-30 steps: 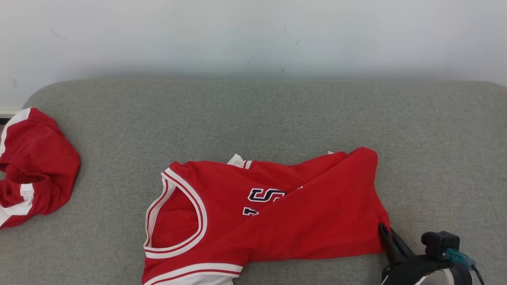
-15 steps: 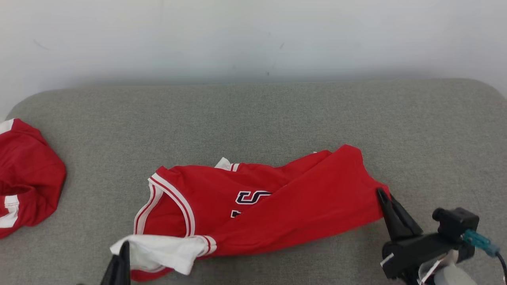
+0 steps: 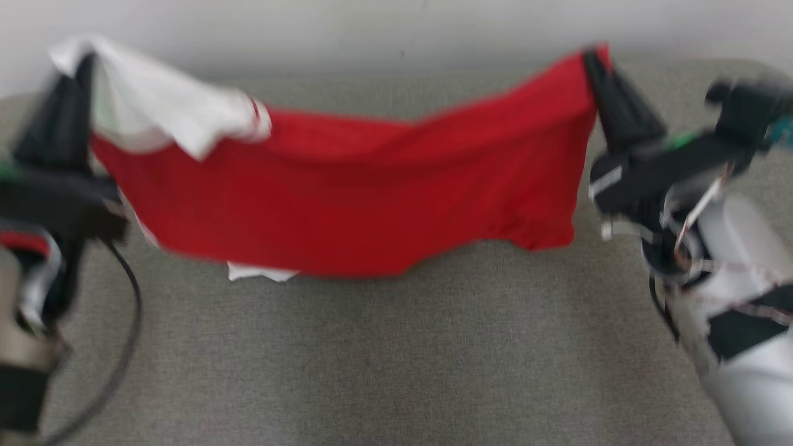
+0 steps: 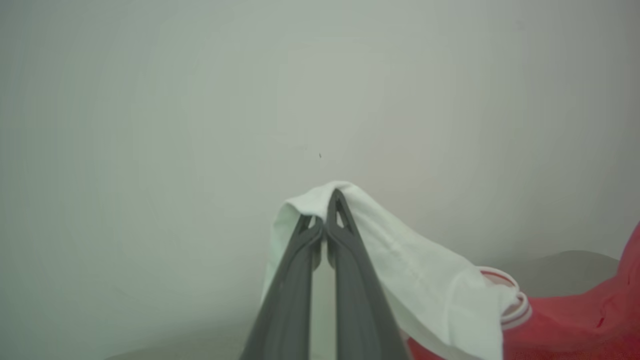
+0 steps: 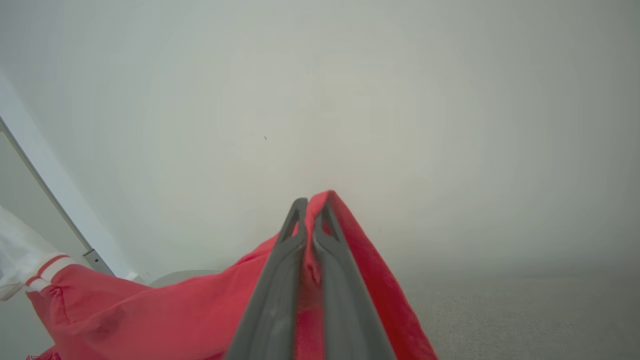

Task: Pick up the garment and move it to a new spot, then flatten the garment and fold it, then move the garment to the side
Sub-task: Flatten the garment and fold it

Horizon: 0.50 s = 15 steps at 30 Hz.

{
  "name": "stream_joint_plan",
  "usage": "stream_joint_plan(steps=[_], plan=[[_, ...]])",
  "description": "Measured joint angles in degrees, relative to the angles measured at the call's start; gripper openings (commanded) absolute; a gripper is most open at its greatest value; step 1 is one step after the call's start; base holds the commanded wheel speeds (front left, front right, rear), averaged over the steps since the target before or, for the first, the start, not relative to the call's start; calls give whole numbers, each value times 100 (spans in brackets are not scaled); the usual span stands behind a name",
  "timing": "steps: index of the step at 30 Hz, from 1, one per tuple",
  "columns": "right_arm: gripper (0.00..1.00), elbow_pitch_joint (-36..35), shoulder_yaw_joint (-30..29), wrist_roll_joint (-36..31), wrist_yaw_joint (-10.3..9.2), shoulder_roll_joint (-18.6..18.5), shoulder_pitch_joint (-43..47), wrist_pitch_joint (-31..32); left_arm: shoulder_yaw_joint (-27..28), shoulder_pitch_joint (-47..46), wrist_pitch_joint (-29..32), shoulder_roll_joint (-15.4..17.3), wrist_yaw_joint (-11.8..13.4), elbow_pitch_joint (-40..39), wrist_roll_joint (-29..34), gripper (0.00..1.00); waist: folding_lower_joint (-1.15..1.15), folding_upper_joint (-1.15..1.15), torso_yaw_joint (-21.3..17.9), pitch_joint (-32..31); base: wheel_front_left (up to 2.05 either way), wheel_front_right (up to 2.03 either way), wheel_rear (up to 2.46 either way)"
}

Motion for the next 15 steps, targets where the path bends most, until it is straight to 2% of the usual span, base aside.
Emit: stream_joint_plan(steps=[6, 15], plan=[[0, 717, -42, 323, 0, 170, -1817, 359, -409, -2152, 372, 385, 0, 828, -487, 0, 1, 0, -84, 543, 0, 0, 0], [0, 2040, -396, 644, 0, 587, -4469, 710, -995, -5141, 428, 604, 0, 2067, -608, 0, 0, 0, -227, 1424, 0, 0, 0]])
